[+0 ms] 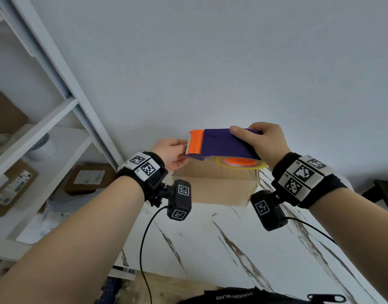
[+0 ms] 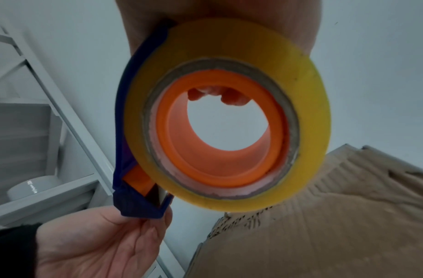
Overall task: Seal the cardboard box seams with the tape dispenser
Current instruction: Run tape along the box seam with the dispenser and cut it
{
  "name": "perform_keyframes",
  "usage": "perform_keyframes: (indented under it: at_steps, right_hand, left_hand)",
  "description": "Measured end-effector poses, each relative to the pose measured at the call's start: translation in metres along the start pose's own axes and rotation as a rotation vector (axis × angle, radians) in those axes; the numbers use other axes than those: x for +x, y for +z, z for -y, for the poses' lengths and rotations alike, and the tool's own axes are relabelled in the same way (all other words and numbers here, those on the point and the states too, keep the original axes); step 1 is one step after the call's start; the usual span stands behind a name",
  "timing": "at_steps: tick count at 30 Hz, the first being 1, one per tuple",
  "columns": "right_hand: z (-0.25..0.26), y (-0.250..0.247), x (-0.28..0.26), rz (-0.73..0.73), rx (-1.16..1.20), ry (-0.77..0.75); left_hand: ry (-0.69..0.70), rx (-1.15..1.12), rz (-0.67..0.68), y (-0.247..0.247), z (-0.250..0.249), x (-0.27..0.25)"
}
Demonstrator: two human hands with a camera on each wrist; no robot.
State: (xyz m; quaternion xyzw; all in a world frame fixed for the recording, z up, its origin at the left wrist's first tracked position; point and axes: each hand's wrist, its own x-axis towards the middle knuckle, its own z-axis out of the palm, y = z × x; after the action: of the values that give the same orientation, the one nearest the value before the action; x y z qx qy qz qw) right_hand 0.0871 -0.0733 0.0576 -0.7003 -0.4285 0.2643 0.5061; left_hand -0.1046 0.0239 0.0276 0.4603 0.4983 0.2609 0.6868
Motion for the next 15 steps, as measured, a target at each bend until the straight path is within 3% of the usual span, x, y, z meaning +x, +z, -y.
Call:
perform_keyframes:
  at_steps: [12, 15]
  right_hand:
    - [-0.002, 0.007, 0.01, 0.135, -0.085, 0.006]
    - [-0.008, -0.006, 0.016, 0.136, -0.101, 0.013]
  left_hand:
    - [0.067, 0.135, -0.155, -0.007, -0.007, 0.014]
    - [0.058, 0.129, -0.255, -0.018, -0.009, 0.019]
